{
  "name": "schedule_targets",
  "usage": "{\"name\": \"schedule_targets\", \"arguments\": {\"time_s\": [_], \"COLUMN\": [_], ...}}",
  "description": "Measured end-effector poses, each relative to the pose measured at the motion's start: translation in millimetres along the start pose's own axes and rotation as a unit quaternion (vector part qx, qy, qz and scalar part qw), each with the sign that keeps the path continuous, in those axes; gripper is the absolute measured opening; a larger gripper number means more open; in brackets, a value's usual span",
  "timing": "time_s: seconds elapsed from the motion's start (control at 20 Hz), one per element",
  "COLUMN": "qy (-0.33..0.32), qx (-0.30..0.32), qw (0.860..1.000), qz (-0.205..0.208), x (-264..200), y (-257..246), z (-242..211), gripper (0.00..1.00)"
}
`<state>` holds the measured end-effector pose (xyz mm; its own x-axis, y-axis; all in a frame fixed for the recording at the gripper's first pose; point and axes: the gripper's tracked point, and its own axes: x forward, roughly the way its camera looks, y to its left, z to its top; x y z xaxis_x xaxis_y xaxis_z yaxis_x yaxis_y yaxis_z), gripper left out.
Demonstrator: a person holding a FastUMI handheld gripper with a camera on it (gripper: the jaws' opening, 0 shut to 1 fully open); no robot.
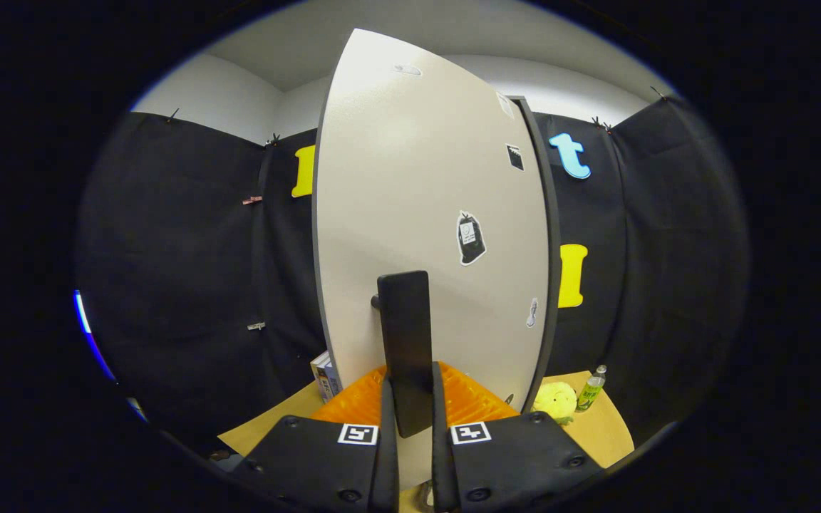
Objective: Open the shoe cabinet door, grab the shoes and put them into the shoe cabinet, then close the shoe cabinet door.
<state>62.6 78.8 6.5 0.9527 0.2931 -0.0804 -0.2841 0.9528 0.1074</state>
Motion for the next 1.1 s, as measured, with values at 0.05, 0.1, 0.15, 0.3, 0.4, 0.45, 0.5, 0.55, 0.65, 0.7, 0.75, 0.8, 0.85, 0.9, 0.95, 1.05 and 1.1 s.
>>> {"name": "schedule_targets", "arguments": {"time_s": [0.05,0.1,0.15,0.3,0.4,0.45,0.5,0.55,0.65,0.7,0.75,0.8,0.85,0.9,0.95,1.05,1.1], "qy": [-0.002,-0.003,-0.005,-0.003,-0.002,-0.001,-0.002,-0.002,-0.002,-0.002,-0.003,-0.002,-0.001,-0.002,-0.001,-0.002,-0.002], "qx": [0.001,0.001,0.002,0.003,-0.010,-0.013,-0.011,-0.007,0.004,0.008,0.010,0.007,0.004,0.002,0.004,0.013,0.016], "qw": [1.000,1.000,1.000,0.998,0.997,0.997,0.996,0.996,0.996,0.996,0.996,0.996,0.995,0.996,0.996,0.996,0.996], "qz": [-0.009,-0.021,-0.030,-0.063,-0.076,-0.080,-0.083,-0.085,-0.088,-0.090,-0.092,-0.094,-0.095,-0.093,-0.089,-0.084,-0.084], "x": [-5.2,-13.1,-17.8,-31.4,-38.2,-40.7,-42.8,-44.3,-46.6,-47.4,-48.3,-48.6,-48.8,-50.6,-52.9,-53.5,-53.7], "y": [-6.6,-14.3,-20.9,-42.9,-53.2,-58.6,-62.6,-66.7,-73.8,-78.6,-82.9,-86.3,-88.2,-92.0,-96.2,-106.7,-111.0], "z": [1.5,2.0,2.6,3.2,4.4,5.6,5.3,6.5,7.3,8.1,9.9,10.0,10.2,10.4,10.7,10.8,11.3], "gripper": [0.22,0.22,0.22,0.22,0.21,0.21,0.21,0.21,0.21,0.21,0.21,0.21,0.21,0.21,0.20,0.20,0.20]}}
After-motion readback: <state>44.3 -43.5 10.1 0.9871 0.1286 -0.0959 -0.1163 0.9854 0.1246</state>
